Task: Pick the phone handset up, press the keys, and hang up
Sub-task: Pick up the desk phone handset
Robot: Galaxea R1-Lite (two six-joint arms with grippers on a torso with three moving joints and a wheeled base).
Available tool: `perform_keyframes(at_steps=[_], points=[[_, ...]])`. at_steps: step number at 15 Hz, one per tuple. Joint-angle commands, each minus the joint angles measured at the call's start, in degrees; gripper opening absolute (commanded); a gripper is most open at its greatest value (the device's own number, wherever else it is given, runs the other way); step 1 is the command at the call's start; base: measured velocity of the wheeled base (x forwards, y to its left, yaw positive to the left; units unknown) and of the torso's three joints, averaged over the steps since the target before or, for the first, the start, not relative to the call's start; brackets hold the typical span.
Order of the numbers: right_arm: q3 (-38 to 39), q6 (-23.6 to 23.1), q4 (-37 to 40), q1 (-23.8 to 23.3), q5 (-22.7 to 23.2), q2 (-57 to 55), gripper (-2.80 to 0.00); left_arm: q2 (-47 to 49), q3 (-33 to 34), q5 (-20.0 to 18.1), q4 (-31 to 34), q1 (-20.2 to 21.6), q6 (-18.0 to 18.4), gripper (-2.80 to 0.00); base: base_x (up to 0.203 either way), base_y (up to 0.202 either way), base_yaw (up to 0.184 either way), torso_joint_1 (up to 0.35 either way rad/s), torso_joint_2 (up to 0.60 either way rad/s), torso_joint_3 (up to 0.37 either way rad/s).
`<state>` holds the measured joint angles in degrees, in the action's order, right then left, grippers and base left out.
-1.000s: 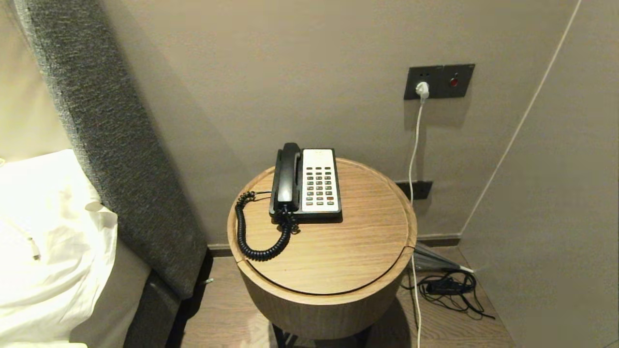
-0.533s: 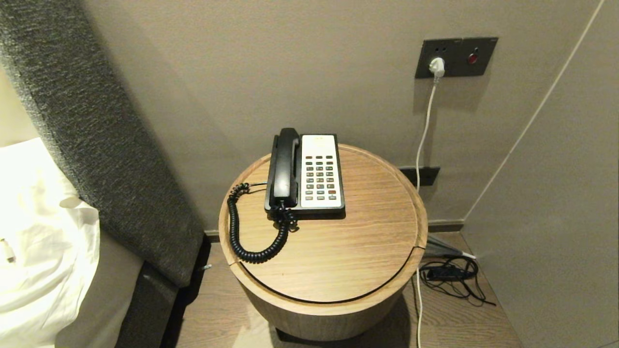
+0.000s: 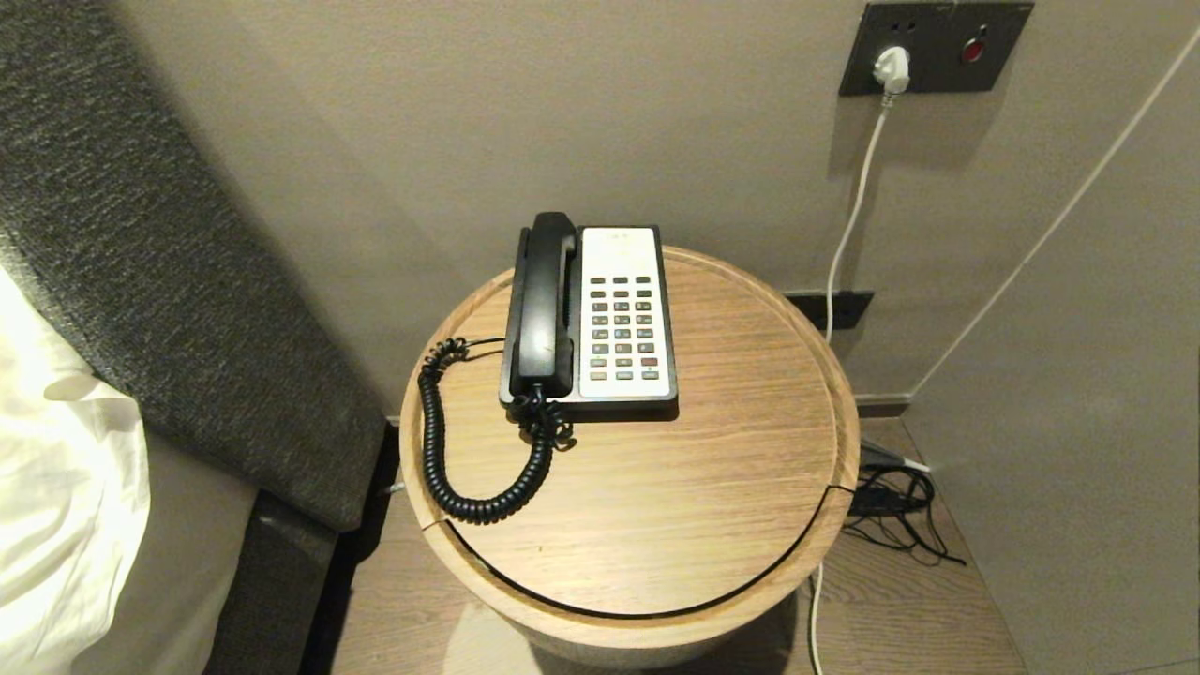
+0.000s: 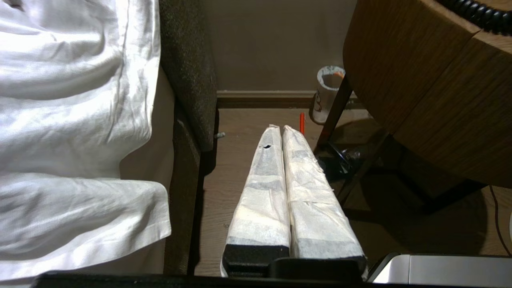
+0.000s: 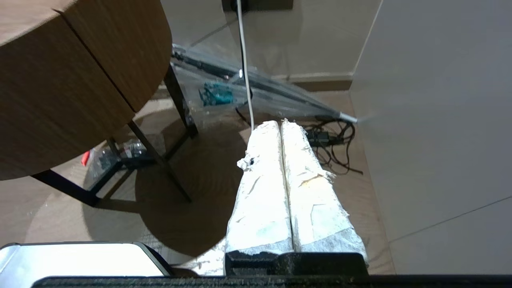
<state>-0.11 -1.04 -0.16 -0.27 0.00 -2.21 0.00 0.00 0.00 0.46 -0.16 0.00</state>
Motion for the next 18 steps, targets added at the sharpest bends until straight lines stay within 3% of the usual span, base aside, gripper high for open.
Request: perform_keyframes(at_steps=[1, 5, 12, 13, 15, 18], points=[[0.02, -0.02, -0.02, 0.00, 0.00, 0.01, -2.80, 0.09, 0.00, 0.00, -0.02, -0.02, 0.00, -2.80, 0.000, 0.000, 0.000, 0.003, 0.00, -0.189], [0.02, -0.02, -0.02, 0.00, 0.00, 0.01, -2.80, 0.09, 0.00, -0.17, 0.16, -0.02, 0.96, -2.80, 0.000, 0.000, 0.000, 0.001, 0.00, -0.176], [-0.04, -0.02, -0.02, 0.00, 0.00, 0.00, -2.80, 0.25, -1.38, -0.27, -0.20, 0.07, 3.69, -2.80, 0.000, 0.000, 0.000, 0.000, 0.00, -0.013], [-0.01, -0.02, -0.02, 0.00, 0.00, 0.01, -2.80, 1.25, -4.94, -0.44, 0.89, 0.07, 4.11, -2.80, 0.000, 0.000, 0.000, 0.000, 0.00, 0.000], [0.01, -0.02, -0.02, 0.00, 0.00, 0.01, -2.80, 7.79, -19.45, -1.45, 7.85, 0.06, 4.37, -2.80, 0.000, 0.000, 0.000, 0.000, 0.00, 0.000], [-0.01, -0.02, -0.02, 0.00, 0.00, 0.01, -2.80, 26.90, -53.70, -7.37, 24.48, -0.03, 4.68, -2.80, 0.000, 0.000, 0.000, 0.000, 0.00, 0.000]])
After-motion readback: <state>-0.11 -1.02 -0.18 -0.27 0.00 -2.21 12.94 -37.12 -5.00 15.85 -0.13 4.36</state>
